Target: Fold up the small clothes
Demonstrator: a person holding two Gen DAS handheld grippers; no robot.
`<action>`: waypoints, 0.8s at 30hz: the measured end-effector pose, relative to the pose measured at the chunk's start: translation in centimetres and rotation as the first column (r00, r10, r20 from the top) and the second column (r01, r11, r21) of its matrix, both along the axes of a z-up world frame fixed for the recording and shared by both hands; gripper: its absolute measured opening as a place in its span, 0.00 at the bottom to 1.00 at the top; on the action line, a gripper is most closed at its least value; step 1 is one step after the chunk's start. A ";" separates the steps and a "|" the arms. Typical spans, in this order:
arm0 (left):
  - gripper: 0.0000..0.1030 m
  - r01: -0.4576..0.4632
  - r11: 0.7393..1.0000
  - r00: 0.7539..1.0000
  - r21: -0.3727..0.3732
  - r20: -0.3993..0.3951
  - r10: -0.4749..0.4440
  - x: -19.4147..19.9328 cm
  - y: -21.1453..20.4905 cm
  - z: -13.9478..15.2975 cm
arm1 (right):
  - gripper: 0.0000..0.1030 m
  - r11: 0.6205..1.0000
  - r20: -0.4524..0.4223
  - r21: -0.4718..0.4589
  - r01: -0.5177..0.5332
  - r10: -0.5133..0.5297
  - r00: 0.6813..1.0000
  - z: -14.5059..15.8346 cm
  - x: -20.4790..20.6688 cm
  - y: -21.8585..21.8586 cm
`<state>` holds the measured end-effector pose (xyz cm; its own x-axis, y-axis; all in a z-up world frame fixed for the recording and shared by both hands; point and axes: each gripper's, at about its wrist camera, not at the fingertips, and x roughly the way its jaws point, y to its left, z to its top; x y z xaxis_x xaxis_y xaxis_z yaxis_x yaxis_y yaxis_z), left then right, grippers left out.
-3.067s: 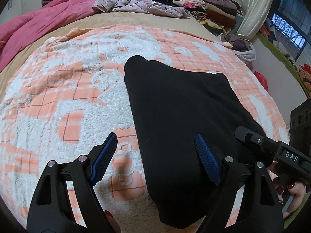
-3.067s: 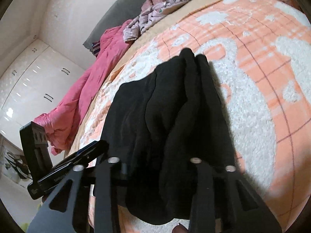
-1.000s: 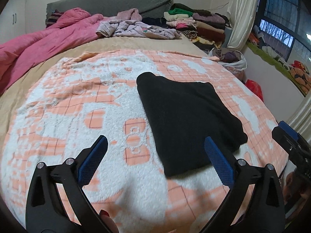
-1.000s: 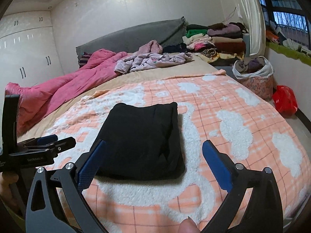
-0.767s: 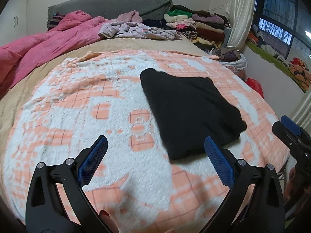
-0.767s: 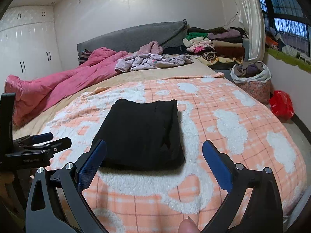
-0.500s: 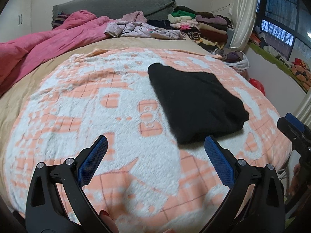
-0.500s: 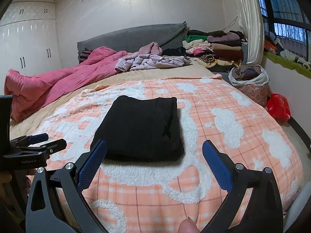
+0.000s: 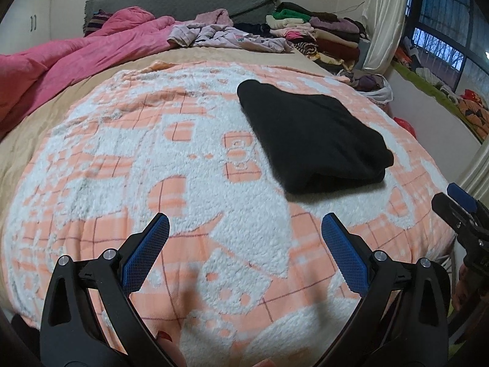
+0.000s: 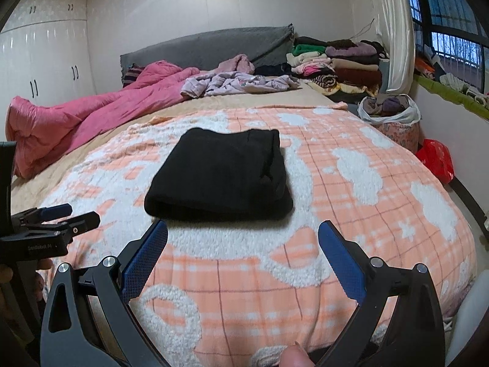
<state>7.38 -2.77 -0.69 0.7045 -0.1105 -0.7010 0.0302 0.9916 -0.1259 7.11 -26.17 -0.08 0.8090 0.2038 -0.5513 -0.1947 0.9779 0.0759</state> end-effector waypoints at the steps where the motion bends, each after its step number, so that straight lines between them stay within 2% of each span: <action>1: 0.91 -0.002 1.000 1.000 0.001 -0.003 0.002 0.0 0.0 -0.1 | 0.95 1.000 -0.007 -0.002 0.001 -0.001 1.000 -0.3 0.0 0.0; 8: 0.91 -0.012 1.000 1.000 -0.005 -0.019 0.012 0.0 0.2 -0.9 | 0.95 1.000 -0.080 -0.018 0.021 -0.022 0.997 -2.5 0.5 0.1; 24: 0.91 -0.022 1.000 0.999 0.014 -0.027 0.022 0.0 -0.1 -1.2 | 0.95 1.000 -0.073 -0.025 0.018 -0.020 0.997 -2.6 0.5 0.1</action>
